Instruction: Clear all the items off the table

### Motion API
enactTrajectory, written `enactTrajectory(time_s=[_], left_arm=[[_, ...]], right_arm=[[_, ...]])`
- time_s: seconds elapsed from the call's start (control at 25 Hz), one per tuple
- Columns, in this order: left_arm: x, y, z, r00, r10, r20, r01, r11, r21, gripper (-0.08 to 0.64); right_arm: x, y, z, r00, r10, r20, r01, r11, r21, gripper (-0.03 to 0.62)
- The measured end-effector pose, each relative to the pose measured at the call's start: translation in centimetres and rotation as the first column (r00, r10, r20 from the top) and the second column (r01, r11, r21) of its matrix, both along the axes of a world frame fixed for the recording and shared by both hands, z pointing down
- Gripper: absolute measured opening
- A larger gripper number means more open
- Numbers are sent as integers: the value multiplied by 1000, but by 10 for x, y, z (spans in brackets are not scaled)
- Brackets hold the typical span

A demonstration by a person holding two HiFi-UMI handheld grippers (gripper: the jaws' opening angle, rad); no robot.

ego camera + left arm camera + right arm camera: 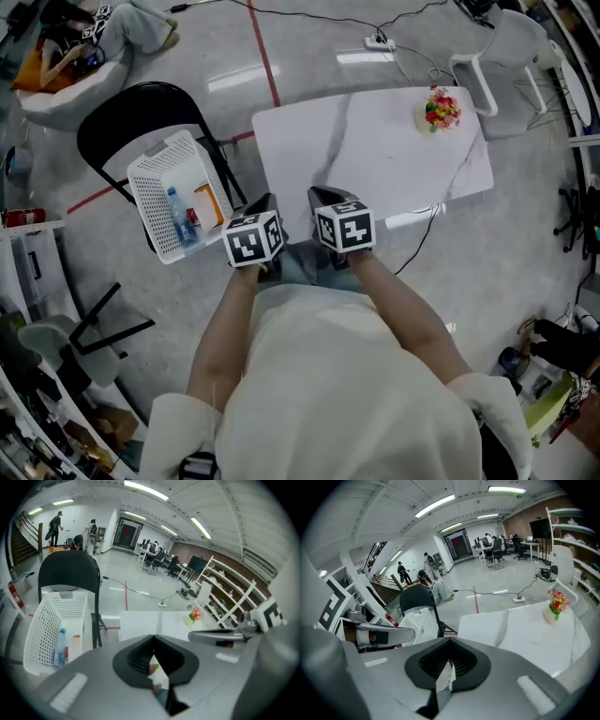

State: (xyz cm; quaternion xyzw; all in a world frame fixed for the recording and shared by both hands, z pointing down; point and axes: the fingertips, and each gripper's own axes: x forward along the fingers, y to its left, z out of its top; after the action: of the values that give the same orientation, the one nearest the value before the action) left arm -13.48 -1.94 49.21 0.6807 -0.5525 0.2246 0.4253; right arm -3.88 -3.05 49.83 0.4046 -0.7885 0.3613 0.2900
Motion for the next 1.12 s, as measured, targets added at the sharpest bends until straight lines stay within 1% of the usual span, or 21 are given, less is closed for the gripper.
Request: enactTrajectory(time_s=[0.2, 0.44, 0.84, 1.12], left_arm=[[63, 0, -7, 997, 71, -10, -71, 997, 27, 8], [133, 6, -8, 990, 141, -8, -141, 989, 39, 8], [237, 15, -3, 977, 213, -13, -212, 976, 49, 8], [295, 9, -4, 965, 262, -11, -260, 963, 65, 8]], right_arm=[[66, 10, 0, 997, 83, 2, -83, 997, 10, -2], [141, 20, -1, 987, 158, -2, -158, 987, 26, -2], [251, 36, 2, 975, 222, -19, -221, 974, 46, -2], [308, 36, 2, 964, 266, -21, -265, 963, 56, -2]])
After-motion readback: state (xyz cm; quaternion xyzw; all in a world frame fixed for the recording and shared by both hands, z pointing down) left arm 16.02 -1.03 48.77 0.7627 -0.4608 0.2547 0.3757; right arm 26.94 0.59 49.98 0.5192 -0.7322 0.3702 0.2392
